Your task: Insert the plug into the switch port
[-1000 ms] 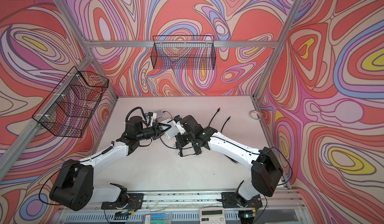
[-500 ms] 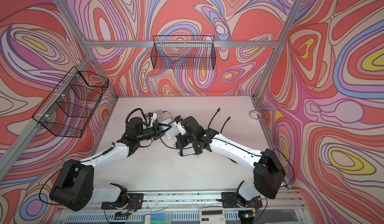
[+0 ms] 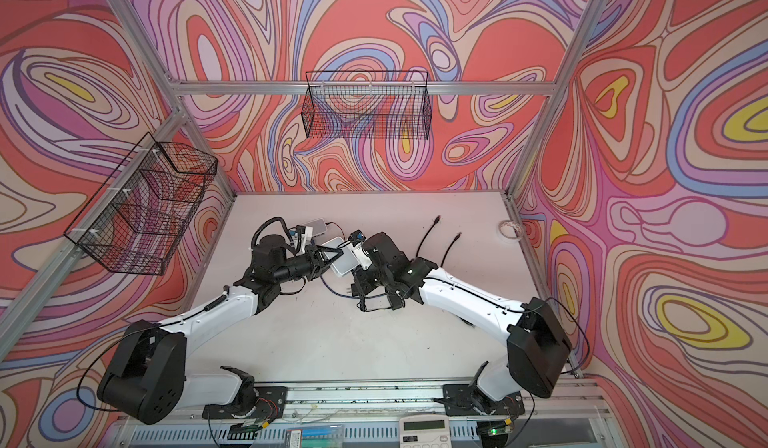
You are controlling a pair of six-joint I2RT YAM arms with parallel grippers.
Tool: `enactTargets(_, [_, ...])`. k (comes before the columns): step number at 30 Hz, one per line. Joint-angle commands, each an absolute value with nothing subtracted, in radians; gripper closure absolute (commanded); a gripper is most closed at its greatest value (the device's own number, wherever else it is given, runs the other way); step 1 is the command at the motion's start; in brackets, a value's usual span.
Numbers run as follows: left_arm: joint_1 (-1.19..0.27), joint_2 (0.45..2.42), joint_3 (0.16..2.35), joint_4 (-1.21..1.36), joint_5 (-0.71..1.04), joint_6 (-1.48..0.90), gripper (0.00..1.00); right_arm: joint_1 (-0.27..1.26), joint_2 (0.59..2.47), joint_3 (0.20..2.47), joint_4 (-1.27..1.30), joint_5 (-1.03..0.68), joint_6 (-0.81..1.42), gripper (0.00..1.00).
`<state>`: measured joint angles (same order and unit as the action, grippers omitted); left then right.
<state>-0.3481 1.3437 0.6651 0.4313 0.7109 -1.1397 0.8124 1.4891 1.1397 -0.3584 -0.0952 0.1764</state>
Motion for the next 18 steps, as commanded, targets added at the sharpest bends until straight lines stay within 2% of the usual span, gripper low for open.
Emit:
enactTargets(1, [-0.453,1.325,0.643,0.324,0.998,-1.156,1.0,0.795,1.487,1.186,0.018,-0.015,0.164,1.0])
enactTargets(6, [-0.443,1.33,0.745,0.068,0.888,-1.006,1.0,0.795,1.483,1.173,-0.063,-0.017,0.168,0.99])
enactTargets(13, [-0.41,1.344,0.794,-0.016,0.759,-0.954,1.0,0.796,1.386,1.015,-0.148,-0.041,0.217,0.65])
enactTargets(18, [-0.409,1.391,0.807,0.013,0.739,-0.95,1.0,0.796,1.285,0.882,-0.207,-0.01,0.251,0.57])
